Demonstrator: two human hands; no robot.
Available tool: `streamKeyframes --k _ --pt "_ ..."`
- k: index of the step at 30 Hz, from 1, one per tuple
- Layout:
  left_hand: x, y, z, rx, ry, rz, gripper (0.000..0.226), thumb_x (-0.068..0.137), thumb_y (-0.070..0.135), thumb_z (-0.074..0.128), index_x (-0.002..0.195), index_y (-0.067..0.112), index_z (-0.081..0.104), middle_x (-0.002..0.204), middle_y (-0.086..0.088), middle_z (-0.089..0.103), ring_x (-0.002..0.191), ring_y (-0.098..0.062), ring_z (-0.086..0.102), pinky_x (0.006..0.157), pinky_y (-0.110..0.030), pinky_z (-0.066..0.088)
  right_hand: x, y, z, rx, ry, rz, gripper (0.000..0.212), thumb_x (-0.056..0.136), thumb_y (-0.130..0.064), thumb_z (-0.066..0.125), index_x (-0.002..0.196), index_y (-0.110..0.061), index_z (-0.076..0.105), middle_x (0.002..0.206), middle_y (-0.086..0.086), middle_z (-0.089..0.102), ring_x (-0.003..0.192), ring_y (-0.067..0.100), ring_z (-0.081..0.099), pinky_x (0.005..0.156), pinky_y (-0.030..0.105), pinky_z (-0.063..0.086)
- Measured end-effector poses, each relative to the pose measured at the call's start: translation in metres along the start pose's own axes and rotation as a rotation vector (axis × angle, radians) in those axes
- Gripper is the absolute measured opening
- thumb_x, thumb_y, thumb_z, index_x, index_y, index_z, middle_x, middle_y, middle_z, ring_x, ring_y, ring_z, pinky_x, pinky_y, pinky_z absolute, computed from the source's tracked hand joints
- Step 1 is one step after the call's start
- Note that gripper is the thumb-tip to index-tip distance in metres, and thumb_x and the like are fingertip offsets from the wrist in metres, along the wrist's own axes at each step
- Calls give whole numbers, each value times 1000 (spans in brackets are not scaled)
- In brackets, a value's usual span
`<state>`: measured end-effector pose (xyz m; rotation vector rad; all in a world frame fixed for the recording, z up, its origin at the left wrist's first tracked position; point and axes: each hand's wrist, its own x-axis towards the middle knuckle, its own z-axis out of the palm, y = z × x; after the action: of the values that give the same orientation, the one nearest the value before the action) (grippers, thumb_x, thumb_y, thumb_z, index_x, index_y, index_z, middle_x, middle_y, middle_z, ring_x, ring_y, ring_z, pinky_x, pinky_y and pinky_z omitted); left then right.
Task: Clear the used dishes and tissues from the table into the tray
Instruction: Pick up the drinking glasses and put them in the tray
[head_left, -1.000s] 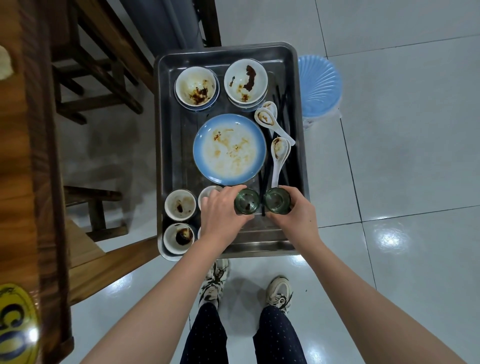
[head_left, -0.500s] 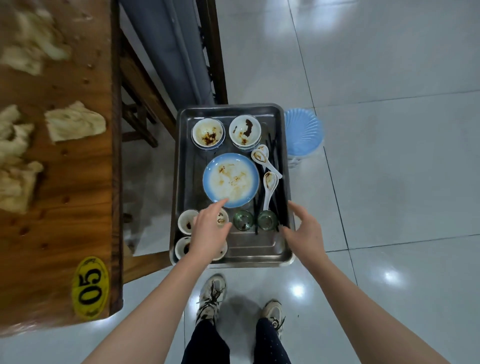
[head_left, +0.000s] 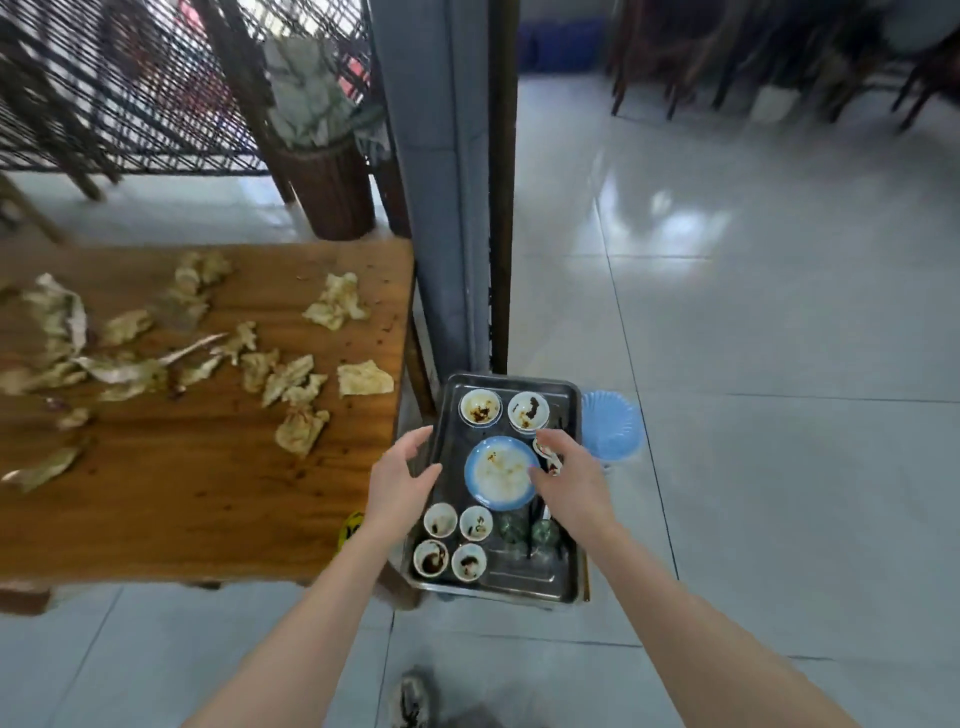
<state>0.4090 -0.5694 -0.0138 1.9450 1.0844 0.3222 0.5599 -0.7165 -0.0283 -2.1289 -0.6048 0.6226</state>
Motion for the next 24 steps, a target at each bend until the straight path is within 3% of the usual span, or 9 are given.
streamKeyframes --k 5,9,12,17,20,24 --pt "-18 16 -82 -14 100 58 52 87 11 67 135 19 51 135 0 55 126 -17 48 103 -32 40 -5 -82 5 -40 -20 -161 42 86 -11 64 125 -25 57 122 -7 61 112 10 53 95 22 38" --pt "-26 7 -151 -53 167 63 51 86 11 68 134 18 52 137 -3 53 129 -21 46 102 -31 39 -18 -142 32 -86 -76 -288 44 86 -12 64 126 -25 56 122 -5 60 115 14 52 98 31 42" --pt "-32 -13 -200 -43 202 43 49 87 14 68 133 21 53 136 -1 54 127 -22 47 99 -33 40 -29 -181 63 -105 -106 -372 43 85 -13 64 126 -24 56 120 0 61 103 16 56 96 37 46" --pt "-47 -62 -283 -59 244 17 50 88 13 67 135 20 51 136 -1 53 125 -22 49 100 -36 41 -49 -241 137 -160 -109 -446 41 85 -14 67 123 -25 58 123 -3 61 105 13 58 88 18 45" --pt "-55 -96 -334 -55 258 2 50 88 13 66 135 19 51 137 -1 52 126 -23 48 102 -36 40 -63 -278 188 -169 -98 -454 41 85 -14 67 123 -26 58 120 -6 63 90 8 58 68 3 41" --pt "-54 -138 -396 -53 239 -22 47 90 15 64 134 20 52 137 -1 52 126 -22 47 103 -35 42 -74 -321 258 -193 -113 -471 41 86 -17 66 125 -28 56 126 -2 59 109 17 57 90 24 44"
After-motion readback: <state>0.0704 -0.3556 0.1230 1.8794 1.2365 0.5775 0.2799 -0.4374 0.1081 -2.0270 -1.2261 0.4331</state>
